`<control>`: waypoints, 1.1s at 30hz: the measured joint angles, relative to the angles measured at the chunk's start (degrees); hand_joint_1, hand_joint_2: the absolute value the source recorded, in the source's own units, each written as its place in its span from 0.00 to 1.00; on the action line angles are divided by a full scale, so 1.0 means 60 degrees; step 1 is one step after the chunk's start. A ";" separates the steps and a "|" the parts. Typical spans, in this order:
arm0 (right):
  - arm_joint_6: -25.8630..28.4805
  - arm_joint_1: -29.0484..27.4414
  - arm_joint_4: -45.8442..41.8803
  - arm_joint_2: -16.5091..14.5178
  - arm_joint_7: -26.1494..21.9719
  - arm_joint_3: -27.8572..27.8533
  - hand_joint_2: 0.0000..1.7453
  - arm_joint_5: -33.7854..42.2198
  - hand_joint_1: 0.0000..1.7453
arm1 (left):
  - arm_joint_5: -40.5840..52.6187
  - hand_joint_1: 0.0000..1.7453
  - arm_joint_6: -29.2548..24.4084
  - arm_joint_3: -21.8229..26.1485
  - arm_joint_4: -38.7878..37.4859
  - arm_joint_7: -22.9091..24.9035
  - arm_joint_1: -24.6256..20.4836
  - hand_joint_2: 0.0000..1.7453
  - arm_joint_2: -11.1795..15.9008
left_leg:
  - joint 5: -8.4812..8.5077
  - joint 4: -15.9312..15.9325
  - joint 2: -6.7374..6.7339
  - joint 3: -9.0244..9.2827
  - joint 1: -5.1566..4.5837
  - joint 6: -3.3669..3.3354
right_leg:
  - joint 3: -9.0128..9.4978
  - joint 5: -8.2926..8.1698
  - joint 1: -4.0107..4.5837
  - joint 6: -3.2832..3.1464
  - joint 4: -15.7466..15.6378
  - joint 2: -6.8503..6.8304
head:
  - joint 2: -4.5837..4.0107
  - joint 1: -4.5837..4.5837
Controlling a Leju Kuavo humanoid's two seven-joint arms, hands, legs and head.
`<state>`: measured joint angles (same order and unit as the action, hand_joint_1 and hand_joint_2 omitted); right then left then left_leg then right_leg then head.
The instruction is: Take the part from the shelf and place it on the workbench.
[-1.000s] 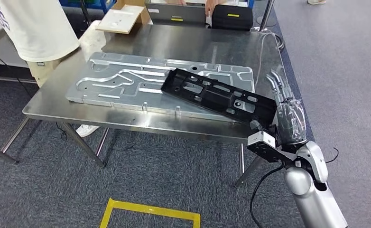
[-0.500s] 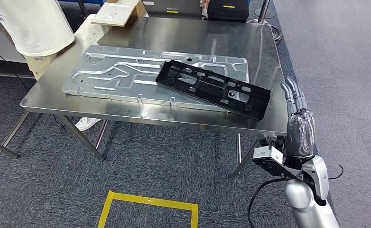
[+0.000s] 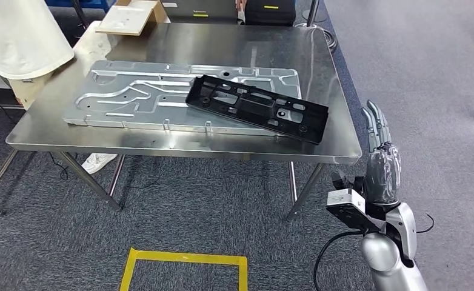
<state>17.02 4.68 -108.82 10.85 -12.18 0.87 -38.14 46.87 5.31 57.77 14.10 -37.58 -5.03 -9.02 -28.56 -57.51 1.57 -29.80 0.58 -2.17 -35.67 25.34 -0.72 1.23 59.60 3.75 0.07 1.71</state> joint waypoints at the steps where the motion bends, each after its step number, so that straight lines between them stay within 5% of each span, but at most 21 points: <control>1: -0.0010 0.0000 -0.0008 -0.0002 -0.0001 -0.0018 0.00 0.0014 0.00 | 0.0000 0.00 -0.0001 0.0000 0.0000 -0.0005 -0.0007 0.00 -0.0008 | 0.0054 0.0046 -0.0106 -0.0001 0.0021 -0.0068 | -0.0135 0.0197 -0.0001 0.0045 0.0277 -0.0146 | 0.0001 -0.0002; 4: -0.0052 -0.0022 -0.0012 -0.0009 -0.0003 -0.0040 0.00 0.0061 0.00 | -0.0005 0.00 -0.0003 0.0002 0.0000 -0.0013 0.0011 0.00 -0.0011 | 0.0107 0.0067 -0.0416 -0.0077 0.0008 -0.0150 | -0.0929 0.1125 -0.0036 0.0174 0.2016 -0.0539 | 0.0001 -0.0003; 6: -0.0074 -0.0054 -0.0007 -0.0014 -0.0003 -0.0040 0.00 0.0078 0.00 | -0.0008 0.00 -0.0004 0.0005 0.0000 -0.0013 0.0028 0.00 -0.0009 | 0.0106 0.0057 -0.0591 -0.0104 -0.0003 -0.0148 | -0.1133 0.1218 -0.0065 0.0226 0.2565 -0.0576 | 0.0001 -0.0004; 7: -0.0077 -0.0063 -0.0005 -0.0015 -0.0009 -0.0040 0.00 0.0072 0.00 | -0.0007 0.00 -0.0006 0.0007 0.0000 -0.0013 0.0026 0.00 -0.0008 | 0.0100 0.0051 -0.0654 -0.0102 -0.0005 -0.0138 | -0.0949 0.1006 -0.0076 0.0231 0.2289 -0.0588 | 0.0001 -0.0003; 9: -0.0056 -0.0064 -0.0004 -0.0018 -0.0035 -0.0041 0.00 -0.0074 0.00 | 0.0010 0.00 -0.0011 0.0008 0.0000 -0.0013 0.0001 0.00 -0.0008 | 0.0075 0.0034 -0.0720 -0.0088 -0.0010 -0.0093 | -0.0168 0.0434 -0.0084 0.0186 0.0951 -0.0637 | 0.0001 -0.0004; 11: 0.0001 -0.0071 0.0003 -0.0019 -0.0058 -0.0041 0.00 -0.0372 0.00 | 0.0037 0.00 -0.0014 0.0007 0.0000 -0.0015 -0.0032 0.00 -0.0008 | 0.0055 -0.0003 -0.0755 -0.0107 -0.0038 -0.0004 | 0.0357 0.0196 -0.0040 0.0092 -0.0037 -0.0687 | 0.0000 -0.0003; 16: 0.0088 -0.0085 0.0021 -0.0019 -0.0061 -0.0044 0.00 -0.0658 0.00 | 0.0054 0.00 -0.0014 0.0008 0.0000 -0.0017 -0.0043 0.00 0.0004 | -0.0173 -0.0285 -0.0597 -0.0256 -0.0039 0.0269 | 0.0411 0.0167 -0.0064 -0.0178 -0.0281 -0.0702 | -0.0001 0.0001; 19: 0.0089 -0.0081 0.0031 -0.0024 -0.0061 -0.0041 0.00 -0.0690 0.00 | 0.0058 0.00 -0.0011 0.0007 0.0000 -0.0016 -0.0013 0.00 0.0014 | -0.1073 -0.2016 -0.0353 -0.1053 -0.0007 0.0354 | 0.0399 0.0142 -0.0063 -0.0300 -0.0316 -0.0708 | -0.0001 0.0002; 21: 0.0089 -0.0095 0.0051 -0.0027 -0.0061 -0.0040 0.00 -0.0703 0.00 | 0.0061 0.00 -0.0011 0.0008 0.0000 -0.0016 0.0022 0.00 0.0016 | -0.1234 -0.2813 -0.0339 -0.1452 0.0001 0.0376 | 0.0387 0.0142 -0.0045 -0.0312 -0.0296 -0.0676 | -0.0001 0.0001; 22: 0.0089 -0.0098 0.0060 -0.0028 -0.0061 -0.0040 0.00 -0.0708 0.00 | 0.0061 0.00 -0.0012 0.0009 0.0000 -0.0016 0.0031 0.00 0.0020 | -0.1034 -0.2679 -0.0339 -0.1402 0.0003 0.0373 | 0.0389 0.0145 -0.0043 -0.0309 -0.0280 -0.0654 | -0.0001 0.0001; 24: 0.0090 -0.0099 0.0067 -0.0030 -0.0061 -0.0040 0.00 -0.0726 0.00 | 0.0060 0.00 -0.0014 0.0010 0.0000 -0.0016 0.0029 0.00 0.0037 | -0.0334 -0.1457 -0.0427 -0.0852 0.0004 0.0333 | 0.0401 0.0175 -0.0041 -0.0285 -0.0227 -0.0664 | -0.0001 0.0002; 26: 0.0097 -0.0096 0.0068 -0.0030 -0.0049 -0.0039 0.00 -0.0789 0.00 | 0.0060 0.00 -0.0012 0.0011 0.0000 -0.0016 -0.0005 0.00 0.0051 | 0.0052 -0.0375 -0.0572 -0.0395 -0.0033 0.0252 | 0.0391 0.0216 0.0001 -0.0217 -0.0151 -0.0703 | 0.0000 0.0000; 30: 0.0099 -0.0073 0.0067 -0.0034 0.0006 -0.0034 0.00 -0.0943 0.00 | 0.0061 0.00 0.0005 0.0011 0.0000 -0.0018 -0.0035 0.00 0.0044 | 0.0155 -0.0092 -0.0433 -0.0343 -0.0069 0.0025 | 0.0398 0.0240 0.0019 -0.0011 -0.0146 -0.0839 | 0.0002 -0.0002; 33: 0.0098 -0.0015 0.0065 -0.0033 0.0017 -0.0033 0.00 -0.0979 0.00 | 0.0061 0.00 0.0025 0.0011 0.0000 -0.0022 -0.0042 0.00 0.0025 | 0.0310 0.0043 -0.0298 -0.0326 -0.0021 -0.0172 | -0.0001 0.0878 -0.0024 0.0113 0.0769 -0.0752 | 0.0001 -0.0004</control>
<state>17.61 4.59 -108.43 10.65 -12.08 0.68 -44.01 47.23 5.45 57.83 14.10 -37.71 -5.28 -8.87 -26.70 -57.25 -0.21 -31.76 0.45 -3.20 -35.67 30.61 -0.86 1.91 64.21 -0.76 0.08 1.69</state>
